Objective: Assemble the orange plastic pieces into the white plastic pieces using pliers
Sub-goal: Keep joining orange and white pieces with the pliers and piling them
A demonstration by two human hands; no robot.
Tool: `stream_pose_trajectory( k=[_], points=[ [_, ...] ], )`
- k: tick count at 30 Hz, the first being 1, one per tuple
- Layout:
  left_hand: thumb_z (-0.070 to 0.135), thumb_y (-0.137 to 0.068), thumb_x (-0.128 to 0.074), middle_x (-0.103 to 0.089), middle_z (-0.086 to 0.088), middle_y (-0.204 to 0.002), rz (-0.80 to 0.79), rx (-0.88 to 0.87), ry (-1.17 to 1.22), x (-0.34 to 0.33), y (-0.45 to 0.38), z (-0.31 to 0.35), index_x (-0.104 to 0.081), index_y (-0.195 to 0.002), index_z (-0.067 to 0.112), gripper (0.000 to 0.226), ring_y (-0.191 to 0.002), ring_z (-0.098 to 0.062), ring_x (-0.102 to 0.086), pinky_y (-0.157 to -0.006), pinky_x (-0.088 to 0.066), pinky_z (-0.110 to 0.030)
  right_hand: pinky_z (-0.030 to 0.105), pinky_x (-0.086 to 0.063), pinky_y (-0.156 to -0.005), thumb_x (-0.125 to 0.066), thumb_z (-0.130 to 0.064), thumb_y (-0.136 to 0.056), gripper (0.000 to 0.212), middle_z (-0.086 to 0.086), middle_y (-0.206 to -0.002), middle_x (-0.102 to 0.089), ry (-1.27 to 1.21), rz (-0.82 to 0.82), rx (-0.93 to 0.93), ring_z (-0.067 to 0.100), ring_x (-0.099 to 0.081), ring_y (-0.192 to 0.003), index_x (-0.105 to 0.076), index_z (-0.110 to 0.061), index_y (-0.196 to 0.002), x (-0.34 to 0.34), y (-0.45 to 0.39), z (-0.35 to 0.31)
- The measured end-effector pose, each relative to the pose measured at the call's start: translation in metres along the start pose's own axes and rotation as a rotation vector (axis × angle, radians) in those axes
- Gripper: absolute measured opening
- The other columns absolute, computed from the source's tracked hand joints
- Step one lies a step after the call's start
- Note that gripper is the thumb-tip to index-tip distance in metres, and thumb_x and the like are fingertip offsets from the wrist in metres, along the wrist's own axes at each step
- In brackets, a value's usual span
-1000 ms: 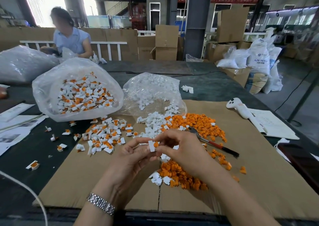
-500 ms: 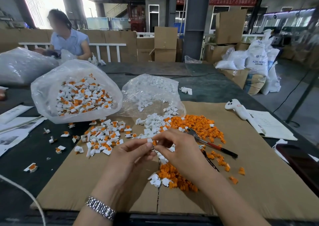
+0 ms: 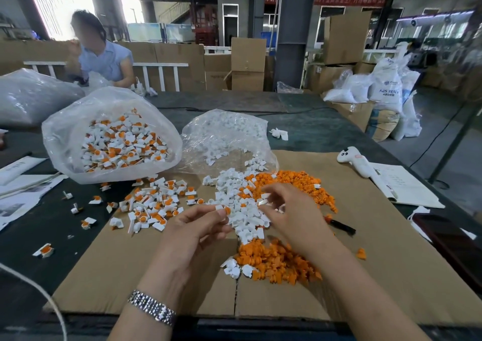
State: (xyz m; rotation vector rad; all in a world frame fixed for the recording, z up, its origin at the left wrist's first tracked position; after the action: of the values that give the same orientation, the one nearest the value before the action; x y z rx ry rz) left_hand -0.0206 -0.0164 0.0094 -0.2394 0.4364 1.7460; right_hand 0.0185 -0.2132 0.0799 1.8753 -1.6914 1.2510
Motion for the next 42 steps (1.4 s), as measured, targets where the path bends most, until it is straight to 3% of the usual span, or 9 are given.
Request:
stream_pose_trajectory(
  k=[5, 10, 16, 20, 23, 33, 38, 40, 42],
  points=[
    [0.012, -0.057, -0.089, -0.076, -0.022, -0.087, 0.035, 0.018, 0.037, 0.004, -0.002, -0.004, -0.075, -0.097, 0.002, 0.044, -0.069, -0.026, -0.075, -0.057, -0.059, -0.024, 0.043, -0.047, -0.098, -0.060, -0.060, -0.091, 0.060, 0.012, -0.129, -0.052, 0.552, -0.240, -0.380, 0.030, -0.051, -0.119, -0.052, -0.011, -0.125, 0.000, -0.003, 0.089],
    [0.012, -0.057, -0.089, -0.076, -0.022, -0.088, 0.018, 0.021, 0.018, 0.003, -0.002, -0.005, -0.081, -0.081, 0.009, 0.025, -0.070, -0.025, -0.075, -0.059, -0.060, -0.024, 0.039, -0.046, -0.084, -0.062, -0.049, -0.091, 0.036, 0.007, -0.108, -0.055, 0.610, -0.293, -0.334, 0.023, -0.052, -0.097, -0.052, -0.017, -0.103, -0.006, -0.008, 0.095],
    [0.008, -0.067, -0.086, -0.077, -0.022, -0.091, 0.039, 0.038, 0.077, 0.001, -0.005, -0.002, -0.076, -0.094, 0.003, 0.028, -0.073, -0.024, -0.076, -0.060, -0.060, -0.025, 0.033, -0.045, -0.058, -0.054, -0.033, -0.099, 0.021, 0.003, -0.078, -0.060, 0.220, -0.204, -0.338, 0.017, -0.057, -0.067, -0.055, -0.016, -0.087, 0.017, -0.014, 0.065],
    [0.007, -0.074, -0.081, -0.077, -0.019, -0.090, 0.045, 0.000, 0.109, -0.005, -0.009, 0.004, -0.074, -0.102, 0.001, 0.029, -0.075, -0.023, -0.075, -0.061, -0.060, -0.024, 0.038, -0.060, -0.074, -0.056, -0.024, -0.101, 0.019, 0.007, -0.075, -0.069, -0.287, -0.553, -0.395, 0.019, -0.068, -0.066, -0.062, -0.006, -0.101, -0.008, 0.006, 0.015],
    [0.006, -0.080, -0.078, -0.076, -0.015, -0.084, 0.044, -0.027, 0.101, -0.009, -0.010, 0.010, -0.073, -0.099, 0.003, 0.020, -0.071, -0.019, -0.074, -0.059, -0.059, -0.022, 0.040, -0.061, -0.082, -0.052, -0.028, -0.104, 0.024, 0.009, -0.082, -0.071, -0.324, -0.728, -0.350, 0.020, -0.069, -0.072, -0.060, -0.005, -0.105, -0.025, 0.022, -0.020],
    [0.005, -0.086, -0.078, -0.074, -0.014, -0.079, 0.104, -0.098, -0.007, 0.001, -0.005, 0.021, -0.074, -0.089, 0.006, 0.004, -0.068, -0.020, -0.070, -0.059, -0.058, -0.023, 0.032, -0.061, -0.076, -0.046, -0.035, -0.106, 0.033, 0.006, -0.076, -0.069, -0.245, -0.695, -0.249, 0.013, -0.065, -0.064, -0.059, -0.008, -0.093, -0.034, 0.029, -0.044],
    [0.004, -0.088, -0.077, -0.074, -0.014, -0.078, 0.105, -0.116, -0.061, 0.004, -0.006, 0.020, -0.075, -0.090, 0.003, 0.003, -0.068, -0.019, -0.069, -0.060, -0.058, -0.023, 0.012, -0.040, -0.043, -0.043, -0.047, -0.104, 0.045, -0.003, -0.061, -0.066, -0.085, -0.609, -0.188, 0.004, -0.054, -0.045, -0.062, -0.015, -0.080, -0.032, 0.029, -0.043],
    [0.003, -0.087, -0.077, -0.074, -0.014, -0.077, 0.109, -0.120, -0.068, 0.005, -0.006, 0.020, -0.074, -0.091, 0.001, 0.005, -0.067, -0.019, -0.069, -0.059, -0.057, -0.022, 0.015, -0.041, -0.046, -0.043, -0.051, -0.103, 0.047, -0.003, -0.058, -0.063, -0.059, -0.577, -0.175, 0.005, -0.053, -0.045, -0.062, -0.016, -0.077, -0.031, 0.028, -0.044],
    [0.003, -0.087, -0.076, -0.074, -0.015, -0.077, 0.116, -0.123, -0.072, 0.006, -0.005, 0.019, -0.074, -0.093, -0.001, 0.007, -0.065, -0.018, -0.069, -0.059, -0.057, -0.022, 0.031, -0.049, -0.061, -0.044, -0.052, -0.103, 0.048, 0.003, -0.065, -0.061, -0.054, -0.554, -0.171, 0.014, -0.054, -0.055, -0.060, -0.015, -0.077, -0.033, 0.029, -0.047]
  ],
)
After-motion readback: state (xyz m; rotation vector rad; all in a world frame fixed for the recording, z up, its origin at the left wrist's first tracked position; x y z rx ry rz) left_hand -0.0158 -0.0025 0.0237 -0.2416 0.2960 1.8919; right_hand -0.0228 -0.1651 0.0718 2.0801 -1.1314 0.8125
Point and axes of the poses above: each hand's wrist, its own y-axis away from the middle knuckle, its own x-axis out of the back of the hand, z = x × y, the point moved 10 cm from there along -y, towards the middle knuckle
